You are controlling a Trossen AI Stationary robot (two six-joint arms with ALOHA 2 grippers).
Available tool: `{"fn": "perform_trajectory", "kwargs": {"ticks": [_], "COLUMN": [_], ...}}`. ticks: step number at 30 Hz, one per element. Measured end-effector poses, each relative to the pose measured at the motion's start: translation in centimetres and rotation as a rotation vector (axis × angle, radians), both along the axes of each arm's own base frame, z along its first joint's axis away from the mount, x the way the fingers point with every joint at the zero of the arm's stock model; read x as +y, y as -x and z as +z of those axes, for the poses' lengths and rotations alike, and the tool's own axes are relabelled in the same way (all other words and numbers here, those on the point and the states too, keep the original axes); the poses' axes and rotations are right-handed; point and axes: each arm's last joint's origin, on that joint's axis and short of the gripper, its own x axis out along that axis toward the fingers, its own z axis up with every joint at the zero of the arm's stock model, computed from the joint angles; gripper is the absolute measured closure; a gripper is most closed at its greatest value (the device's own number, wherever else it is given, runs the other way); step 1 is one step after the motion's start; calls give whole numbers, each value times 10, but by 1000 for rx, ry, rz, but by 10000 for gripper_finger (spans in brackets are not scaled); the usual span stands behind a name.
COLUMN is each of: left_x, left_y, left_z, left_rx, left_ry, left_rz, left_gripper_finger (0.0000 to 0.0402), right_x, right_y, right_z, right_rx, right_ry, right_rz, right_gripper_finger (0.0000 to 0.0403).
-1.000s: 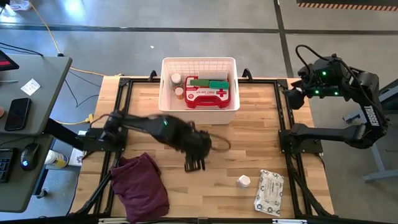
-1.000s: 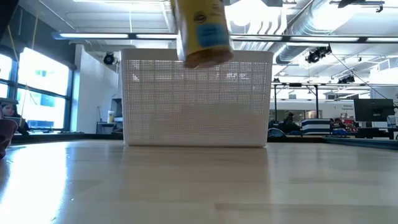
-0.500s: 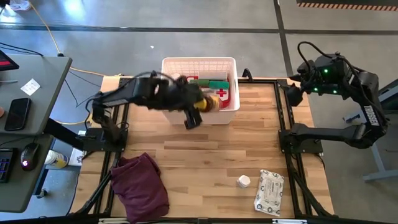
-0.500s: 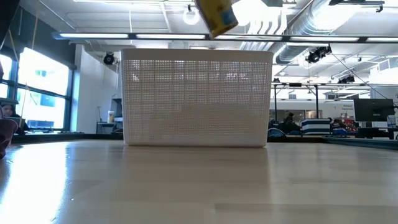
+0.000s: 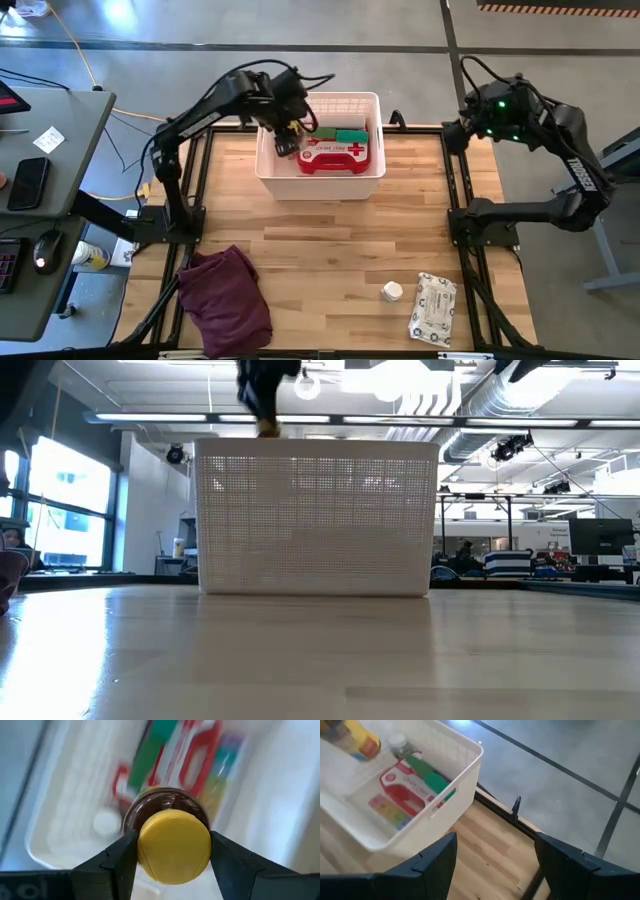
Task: Pick & place medical supplies in basket/bin
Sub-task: Put the yellow pill bottle into the white bin
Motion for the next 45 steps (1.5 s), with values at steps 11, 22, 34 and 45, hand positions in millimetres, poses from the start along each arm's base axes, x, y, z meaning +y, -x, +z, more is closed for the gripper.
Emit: {"fn": "perform_trajectory", "kwargs": {"ticks": [11, 22, 34, 45], "left_x": [37, 36, 51, 62], "left_y": [-3, -3, -23, -24], "left_z": [-77, -88, -119, -123], "left_rx": [155, 185, 246, 249], "left_ry": [116, 188, 178, 129], "left_rz": [5, -19, -67, -34], "left_gripper_finger": [157, 153, 149, 135], "right_x": [-26, -40, -46, -49], "right_y": [-35, -54, -49, -46], "right_z": [-8, -18, -19, -19], "right_rx": [21, 108, 114, 127], "right_ry": [-23, -38, -54, -60], "right_rz": [-46, -9, 9, 31], "right_gripper_finger": [147, 147, 147, 147]}}
